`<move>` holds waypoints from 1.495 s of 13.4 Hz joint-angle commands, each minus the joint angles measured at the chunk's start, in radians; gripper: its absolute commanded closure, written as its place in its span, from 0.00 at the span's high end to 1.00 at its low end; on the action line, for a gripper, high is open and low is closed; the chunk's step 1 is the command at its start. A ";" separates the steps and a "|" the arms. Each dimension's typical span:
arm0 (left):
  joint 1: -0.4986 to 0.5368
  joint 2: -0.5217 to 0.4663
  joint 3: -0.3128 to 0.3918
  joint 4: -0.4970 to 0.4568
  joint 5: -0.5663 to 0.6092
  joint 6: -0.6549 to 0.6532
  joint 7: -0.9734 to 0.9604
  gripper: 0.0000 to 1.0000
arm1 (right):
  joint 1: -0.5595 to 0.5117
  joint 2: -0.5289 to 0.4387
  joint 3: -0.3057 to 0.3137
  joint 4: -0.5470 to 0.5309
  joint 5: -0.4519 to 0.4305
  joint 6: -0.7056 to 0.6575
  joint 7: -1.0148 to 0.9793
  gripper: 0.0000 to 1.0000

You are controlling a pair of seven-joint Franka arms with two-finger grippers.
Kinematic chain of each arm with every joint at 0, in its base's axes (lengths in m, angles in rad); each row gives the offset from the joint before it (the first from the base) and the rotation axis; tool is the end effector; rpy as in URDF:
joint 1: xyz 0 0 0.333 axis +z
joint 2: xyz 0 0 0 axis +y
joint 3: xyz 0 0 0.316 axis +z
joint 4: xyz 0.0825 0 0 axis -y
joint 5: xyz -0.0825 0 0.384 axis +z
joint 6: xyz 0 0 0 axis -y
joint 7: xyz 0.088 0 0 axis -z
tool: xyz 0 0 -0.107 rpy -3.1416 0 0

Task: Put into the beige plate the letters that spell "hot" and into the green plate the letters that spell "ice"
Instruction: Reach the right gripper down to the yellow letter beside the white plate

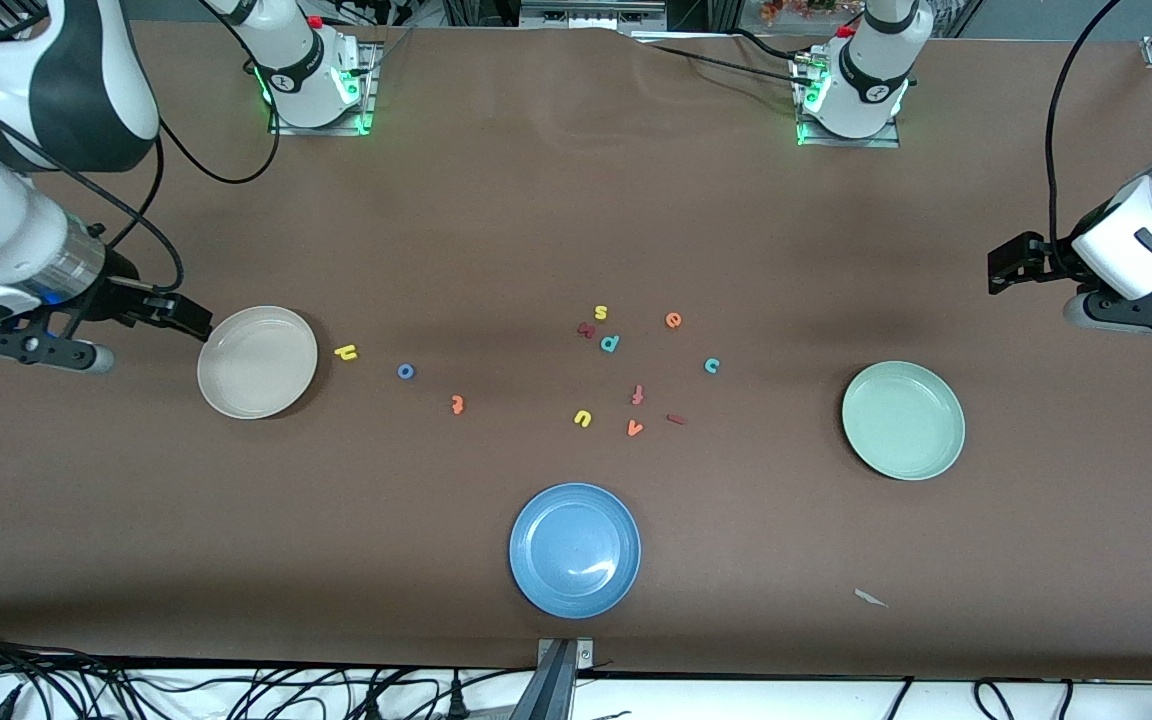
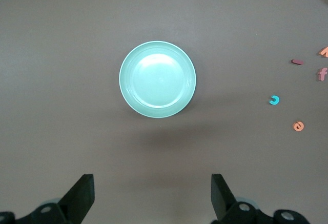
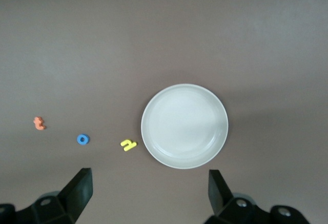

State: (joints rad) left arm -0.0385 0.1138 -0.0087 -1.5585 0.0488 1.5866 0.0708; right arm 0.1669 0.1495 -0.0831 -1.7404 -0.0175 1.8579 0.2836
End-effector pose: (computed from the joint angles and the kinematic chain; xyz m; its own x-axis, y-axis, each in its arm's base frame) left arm 0.5864 -0.0223 0.5667 0.9890 -0.1183 -0.0888 -0.1223 -0.9916 -0.0414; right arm 0.6014 0.0516 0.4816 0.9809 -0.1930 -0.0222 -0.1921 -0.9807 0.0367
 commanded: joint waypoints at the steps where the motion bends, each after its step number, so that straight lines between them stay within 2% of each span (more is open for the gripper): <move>1: 0.003 -0.008 0.001 0.011 -0.018 -0.014 0.024 1.00 | 0.002 -0.018 0.006 -0.076 0.011 0.011 0.077 1.00; 3: 0.003 -0.008 0.001 0.011 -0.020 -0.014 0.024 1.00 | 0.005 -0.018 0.031 -0.097 0.013 0.011 0.167 1.00; 7: 0.003 -0.006 0.001 0.011 -0.020 -0.011 0.024 1.00 | 0.008 -0.016 0.100 -0.139 0.011 0.023 0.472 1.00; 9: 0.003 -0.006 0.001 0.009 -0.020 -0.005 0.024 1.00 | 0.006 -0.018 0.132 -0.191 0.011 0.073 0.590 1.00; 12: 0.003 -0.006 0.001 0.009 -0.027 -0.005 0.023 1.00 | 0.008 -0.019 0.144 -0.270 0.013 0.142 0.686 0.99; 16: -0.004 -0.005 -0.002 0.000 -0.030 -0.004 0.017 1.00 | 0.006 -0.044 0.166 -0.453 0.013 0.372 0.837 0.99; 18: 0.000 -0.003 -0.017 -0.002 -0.030 -0.004 0.015 1.00 | 0.006 -0.034 0.166 -0.513 0.014 0.460 0.897 0.99; 20: -0.001 -0.005 -0.019 -0.003 -0.030 -0.004 0.014 1.00 | 0.006 -0.024 0.166 -0.528 0.013 0.515 0.936 0.99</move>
State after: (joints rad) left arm -0.0404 0.1147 -0.0282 -1.5612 0.0488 1.5872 0.0708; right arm 0.1805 0.1492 0.0746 -2.2293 -0.0148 2.3218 1.1774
